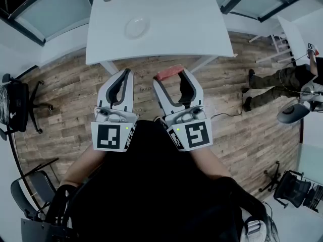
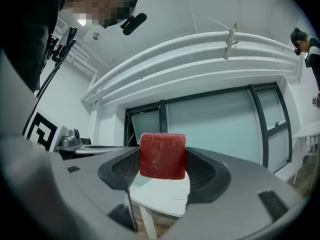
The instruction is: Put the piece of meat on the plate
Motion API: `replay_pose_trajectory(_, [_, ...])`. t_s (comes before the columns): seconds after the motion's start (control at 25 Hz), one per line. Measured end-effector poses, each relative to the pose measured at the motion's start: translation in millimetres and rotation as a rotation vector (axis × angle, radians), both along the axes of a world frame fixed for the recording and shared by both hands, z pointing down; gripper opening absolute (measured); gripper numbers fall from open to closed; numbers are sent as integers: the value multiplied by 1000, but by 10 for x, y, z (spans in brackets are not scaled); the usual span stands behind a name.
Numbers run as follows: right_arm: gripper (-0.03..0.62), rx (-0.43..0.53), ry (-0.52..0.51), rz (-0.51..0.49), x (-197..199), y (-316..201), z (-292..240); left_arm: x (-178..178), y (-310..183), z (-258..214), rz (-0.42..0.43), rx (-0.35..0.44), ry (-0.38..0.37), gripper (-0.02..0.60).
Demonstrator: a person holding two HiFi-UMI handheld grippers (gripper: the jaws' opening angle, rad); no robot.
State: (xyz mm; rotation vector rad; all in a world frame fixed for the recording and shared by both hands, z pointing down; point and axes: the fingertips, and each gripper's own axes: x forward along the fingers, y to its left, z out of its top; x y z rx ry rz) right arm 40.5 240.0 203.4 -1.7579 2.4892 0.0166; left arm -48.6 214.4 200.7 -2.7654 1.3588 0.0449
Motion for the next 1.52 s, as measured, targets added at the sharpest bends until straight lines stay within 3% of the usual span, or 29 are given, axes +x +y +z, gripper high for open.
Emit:
replay_pose_trajectory(0.6, [282,-3,-46,-60,566,87,27,458,130,59,-86,-21,6,5])
replay_pose_trajectory(0.92, [282,-21,-71,-67,796,122,114,495,124,63,-139,-16,6,5])
replay_pose_trajectory(1.24, [283,-39,-62,-34,874,-90,177,478,-194,129,-141,-36,6,5])
replay_pose_trajectory(1.52, [283,-69,-48,11,854,-525,244,439,-750,229,-114,-65,25,5])
